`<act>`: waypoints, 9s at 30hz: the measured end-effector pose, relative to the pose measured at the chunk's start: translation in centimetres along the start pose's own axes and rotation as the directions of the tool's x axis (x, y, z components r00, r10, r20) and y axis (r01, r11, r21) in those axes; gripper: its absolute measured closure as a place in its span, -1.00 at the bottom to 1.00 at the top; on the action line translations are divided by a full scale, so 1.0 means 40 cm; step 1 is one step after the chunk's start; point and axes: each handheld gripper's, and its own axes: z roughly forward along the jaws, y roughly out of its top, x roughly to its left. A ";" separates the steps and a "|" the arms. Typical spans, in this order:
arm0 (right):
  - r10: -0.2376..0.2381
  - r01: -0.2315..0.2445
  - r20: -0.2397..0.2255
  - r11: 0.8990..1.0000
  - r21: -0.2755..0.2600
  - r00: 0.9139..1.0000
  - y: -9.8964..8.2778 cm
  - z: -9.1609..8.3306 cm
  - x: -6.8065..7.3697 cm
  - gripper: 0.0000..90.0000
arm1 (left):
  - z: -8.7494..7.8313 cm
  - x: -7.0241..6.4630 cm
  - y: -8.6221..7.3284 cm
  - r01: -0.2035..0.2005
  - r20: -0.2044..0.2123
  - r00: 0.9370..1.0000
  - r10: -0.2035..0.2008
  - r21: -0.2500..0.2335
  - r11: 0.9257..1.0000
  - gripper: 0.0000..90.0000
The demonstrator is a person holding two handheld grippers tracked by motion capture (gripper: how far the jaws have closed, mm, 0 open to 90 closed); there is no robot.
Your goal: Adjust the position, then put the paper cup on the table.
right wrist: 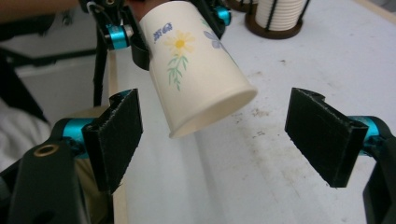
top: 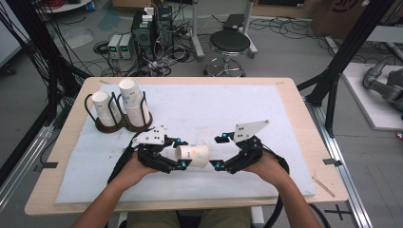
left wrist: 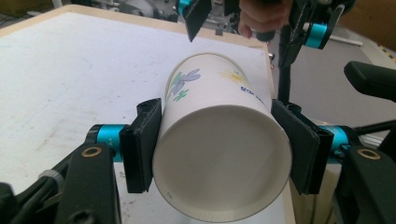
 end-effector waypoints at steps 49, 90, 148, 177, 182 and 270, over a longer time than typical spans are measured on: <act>0.058 -0.081 -0.135 0.982 -0.170 0.989 -0.085 0.061 0.027 -0.57 | 0.004 -0.036 -0.022 -0.012 0.129 0.991 0.035 -0.172 0.985 -0.18; 0.034 -0.073 -0.202 0.979 -0.189 0.979 -0.086 0.057 0.021 -0.21 | 0.009 -0.036 -0.026 0.016 0.084 0.996 -0.006 -0.121 0.992 -0.66; -0.215 0.274 -0.169 0.783 0.559 0.962 0.260 0.105 0.040 -0.21 | 0.030 -0.022 0.065 -0.092 0.043 0.996 0.084 0.254 0.963 -0.55; -0.215 0.288 -0.192 0.740 0.608 0.958 0.275 0.135 0.053 -0.24 | 0.051 -0.023 0.057 -0.083 0.080 0.995 0.064 0.264 0.961 -0.25; -0.215 0.289 -0.193 0.739 0.608 0.957 0.273 0.135 0.051 -0.25 | 0.051 -0.024 0.054 -0.090 0.085 0.994 0.070 0.261 0.961 -0.21; 0.282 -0.200 0.400 0.951 -0.236 0.872 -0.216 -0.145 -0.036 -0.53 | -0.100 0.043 -0.121 -0.079 -0.281 0.959 -0.025 -0.351 0.933 -0.33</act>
